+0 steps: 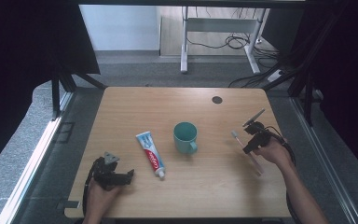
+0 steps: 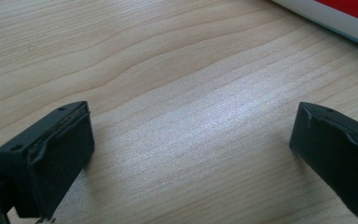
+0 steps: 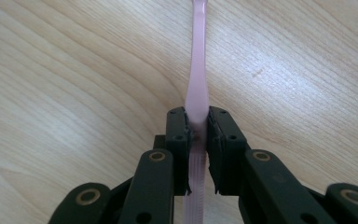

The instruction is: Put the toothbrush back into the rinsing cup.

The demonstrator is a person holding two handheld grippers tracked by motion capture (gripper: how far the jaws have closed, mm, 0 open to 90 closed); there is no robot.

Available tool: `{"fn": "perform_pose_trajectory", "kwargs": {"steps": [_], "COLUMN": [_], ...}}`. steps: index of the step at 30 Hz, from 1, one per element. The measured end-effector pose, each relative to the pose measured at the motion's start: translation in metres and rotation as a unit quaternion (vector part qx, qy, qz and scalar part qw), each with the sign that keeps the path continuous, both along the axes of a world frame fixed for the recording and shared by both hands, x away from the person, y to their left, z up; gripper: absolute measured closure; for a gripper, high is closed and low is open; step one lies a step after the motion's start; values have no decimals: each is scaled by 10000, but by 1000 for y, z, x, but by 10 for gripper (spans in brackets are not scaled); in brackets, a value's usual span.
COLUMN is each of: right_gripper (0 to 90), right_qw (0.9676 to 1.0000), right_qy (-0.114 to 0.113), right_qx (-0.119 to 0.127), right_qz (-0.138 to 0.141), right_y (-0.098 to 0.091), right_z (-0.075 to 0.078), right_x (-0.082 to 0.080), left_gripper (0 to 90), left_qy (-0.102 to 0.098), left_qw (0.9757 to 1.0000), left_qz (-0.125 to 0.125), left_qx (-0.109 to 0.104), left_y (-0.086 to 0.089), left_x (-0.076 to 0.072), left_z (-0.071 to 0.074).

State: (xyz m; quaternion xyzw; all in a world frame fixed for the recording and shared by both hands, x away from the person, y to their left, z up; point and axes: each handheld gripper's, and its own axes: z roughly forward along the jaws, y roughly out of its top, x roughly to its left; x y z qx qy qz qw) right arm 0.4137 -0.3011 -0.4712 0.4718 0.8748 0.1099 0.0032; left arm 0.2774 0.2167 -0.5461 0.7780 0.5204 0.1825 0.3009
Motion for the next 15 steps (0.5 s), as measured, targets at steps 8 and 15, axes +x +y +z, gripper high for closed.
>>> {"fn": "perform_pose_trajectory", "kwargs": {"steps": [8, 15], "right_gripper": [787, 787], "right_qw": [9987, 9952], "right_qy": [-340, -676], "right_qx": [357, 675], "right_qz": [133, 193], "right_y": [3, 2], "right_z": [11, 18], "right_x": [-12, -20], "left_gripper": [0, 0], "left_qy": [-1, -1], "left_qw": [10000, 10000], "left_qz": [-1, 0], "left_qx": [0, -1], "left_y": [0, 0], "left_x": [0, 0], "left_z": [0, 0]}}
